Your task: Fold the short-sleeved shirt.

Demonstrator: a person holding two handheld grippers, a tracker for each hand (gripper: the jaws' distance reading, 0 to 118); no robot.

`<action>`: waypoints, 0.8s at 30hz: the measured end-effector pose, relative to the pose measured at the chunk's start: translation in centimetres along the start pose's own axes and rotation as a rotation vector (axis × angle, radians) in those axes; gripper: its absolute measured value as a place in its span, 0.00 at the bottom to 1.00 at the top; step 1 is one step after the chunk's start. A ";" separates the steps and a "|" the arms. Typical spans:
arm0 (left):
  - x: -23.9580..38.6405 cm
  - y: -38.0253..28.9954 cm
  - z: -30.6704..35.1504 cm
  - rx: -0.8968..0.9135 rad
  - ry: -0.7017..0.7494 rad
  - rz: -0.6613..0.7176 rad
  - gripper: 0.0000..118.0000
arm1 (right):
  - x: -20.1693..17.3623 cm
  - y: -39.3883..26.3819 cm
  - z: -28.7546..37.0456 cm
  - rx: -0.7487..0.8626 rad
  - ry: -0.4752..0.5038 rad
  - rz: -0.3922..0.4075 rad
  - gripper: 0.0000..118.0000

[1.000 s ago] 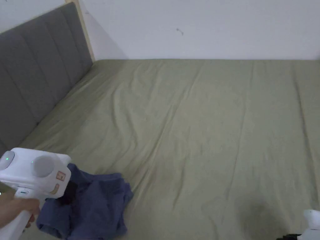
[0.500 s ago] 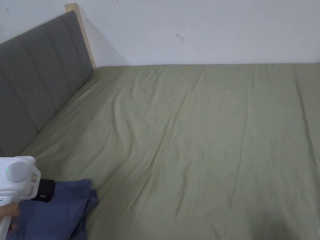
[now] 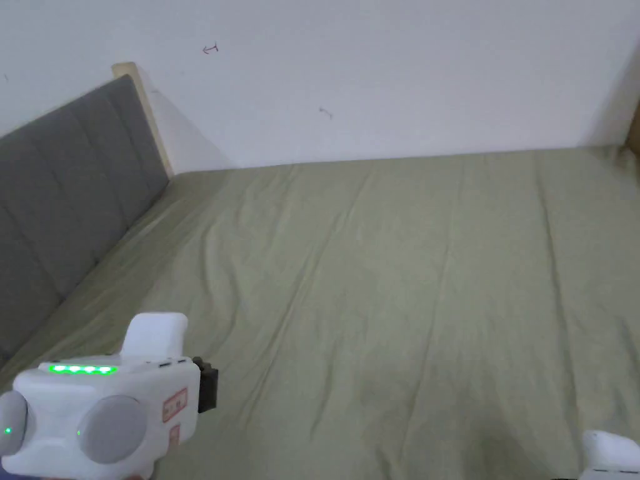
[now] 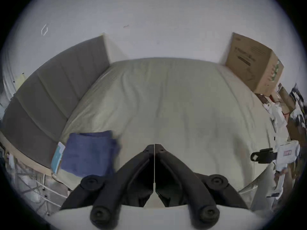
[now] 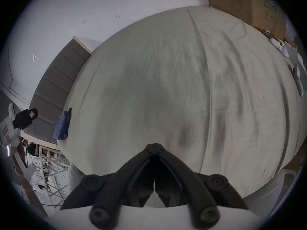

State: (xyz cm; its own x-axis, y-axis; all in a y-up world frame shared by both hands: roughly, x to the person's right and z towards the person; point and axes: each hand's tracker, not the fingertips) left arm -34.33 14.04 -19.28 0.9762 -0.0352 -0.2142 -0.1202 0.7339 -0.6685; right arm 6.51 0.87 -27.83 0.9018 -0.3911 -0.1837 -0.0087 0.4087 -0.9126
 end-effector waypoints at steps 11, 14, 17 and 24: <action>9.9 -3.1 2.5 0.109 -0.030 0.040 0.00 | -0.6 0.4 6.1 0.270 -0.093 0.054 0.00; 10.8 -2.4 4.6 0.203 -0.014 0.016 0.00 | -1.9 1.0 8.3 0.389 -0.213 0.163 0.00; 11.7 -1.6 7.2 0.386 0.062 -0.022 0.00 | -3.5 1.8 11.0 0.508 -0.241 0.230 0.00; 14.0 1.3 11.9 0.579 0.109 -0.055 0.00 | -8.4 3.1 17.3 0.815 -0.258 0.339 0.00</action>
State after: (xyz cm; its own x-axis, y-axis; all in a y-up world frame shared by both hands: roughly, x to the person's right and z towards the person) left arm -18.68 22.53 -14.67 0.9502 -0.1310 -0.2829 0.0784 0.9787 -0.1900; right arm 6.41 19.65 -22.82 0.9759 0.0122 -0.2177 -0.0715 0.9611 -0.2667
